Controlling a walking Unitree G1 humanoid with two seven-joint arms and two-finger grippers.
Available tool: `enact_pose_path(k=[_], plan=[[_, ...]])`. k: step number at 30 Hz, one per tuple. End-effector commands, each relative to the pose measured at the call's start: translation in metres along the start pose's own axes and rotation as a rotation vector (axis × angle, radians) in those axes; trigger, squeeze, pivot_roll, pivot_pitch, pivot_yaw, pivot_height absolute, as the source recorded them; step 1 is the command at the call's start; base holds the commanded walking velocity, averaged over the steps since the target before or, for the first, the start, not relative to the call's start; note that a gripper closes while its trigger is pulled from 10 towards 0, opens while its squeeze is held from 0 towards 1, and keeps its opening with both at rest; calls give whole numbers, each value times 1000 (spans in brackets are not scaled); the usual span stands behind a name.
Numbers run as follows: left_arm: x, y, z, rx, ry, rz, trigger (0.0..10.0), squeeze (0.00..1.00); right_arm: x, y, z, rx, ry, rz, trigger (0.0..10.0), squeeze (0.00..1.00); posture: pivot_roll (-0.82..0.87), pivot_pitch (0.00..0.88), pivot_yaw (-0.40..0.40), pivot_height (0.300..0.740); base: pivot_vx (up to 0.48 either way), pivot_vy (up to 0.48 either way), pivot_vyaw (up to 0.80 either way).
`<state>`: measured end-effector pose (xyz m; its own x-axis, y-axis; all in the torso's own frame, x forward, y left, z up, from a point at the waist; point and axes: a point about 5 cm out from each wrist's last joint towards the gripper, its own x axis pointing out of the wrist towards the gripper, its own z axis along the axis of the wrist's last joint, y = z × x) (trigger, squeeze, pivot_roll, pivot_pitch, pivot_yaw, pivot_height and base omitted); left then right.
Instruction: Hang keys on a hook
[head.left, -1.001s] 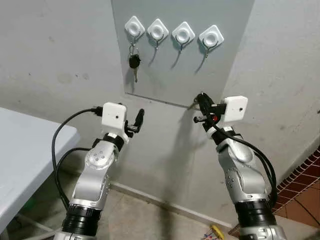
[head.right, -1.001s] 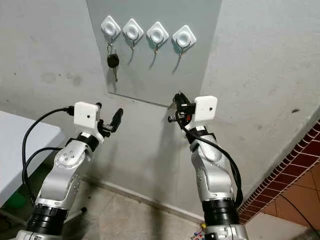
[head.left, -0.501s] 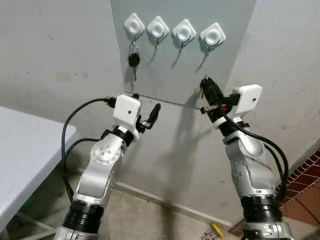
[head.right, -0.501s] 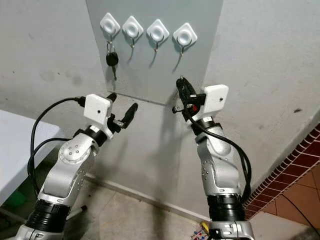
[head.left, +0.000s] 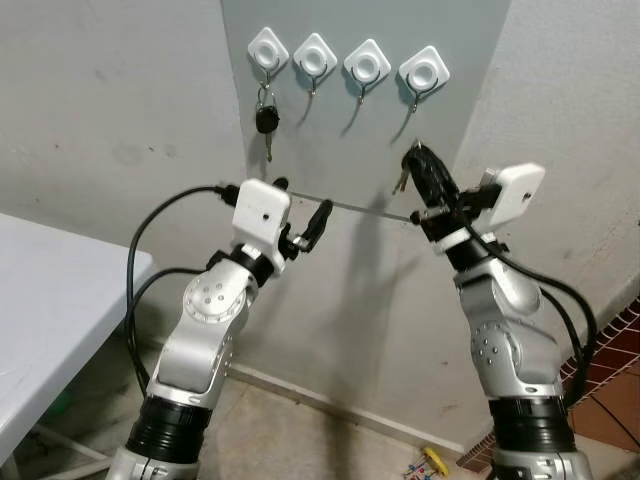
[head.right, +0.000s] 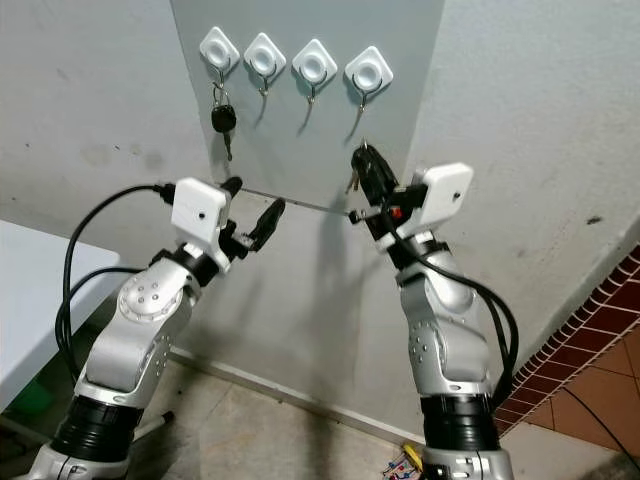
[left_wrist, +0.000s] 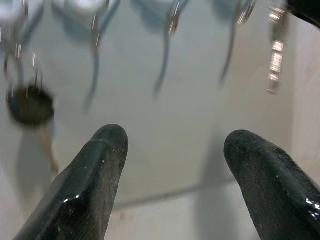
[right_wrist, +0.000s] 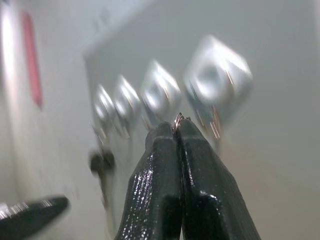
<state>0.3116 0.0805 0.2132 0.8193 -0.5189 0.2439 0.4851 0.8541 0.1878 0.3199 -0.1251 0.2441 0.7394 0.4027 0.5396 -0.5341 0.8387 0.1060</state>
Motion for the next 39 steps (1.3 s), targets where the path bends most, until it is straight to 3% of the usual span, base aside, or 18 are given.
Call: enact_pose_path(k=[1,13,23,33,35,39], plan=[[0,0,4,7,-3,-10,10000,0,5,4,8,10,-31,31,10000,0,-149,0,32,740,0,0,0],[0,0,9,16,-5,-12,10000,0,17,7,8,78,-23,40,10000,0,-133,0,21,740,0,0,0],[-1,1,10,13,-4,1,10000,0,25,5,-5,238,2,-11,10000,0,-121,0,16,740,0,0,0],[-2,3,11,15,0,12,10000,0,29,2,-11,337,7,-57,10000,0,-116,0,14,740,0,0,0],[-3,4,11,13,2,22,10000,0,30,-1,-11,435,-19,-99,10000,0,-109,0,10,740,0,0,0],[-4,4,11,10,4,27,10000,0,29,-4,-11,492,-38,-123,10000,0,-110,0,10,740,0,0,0]])
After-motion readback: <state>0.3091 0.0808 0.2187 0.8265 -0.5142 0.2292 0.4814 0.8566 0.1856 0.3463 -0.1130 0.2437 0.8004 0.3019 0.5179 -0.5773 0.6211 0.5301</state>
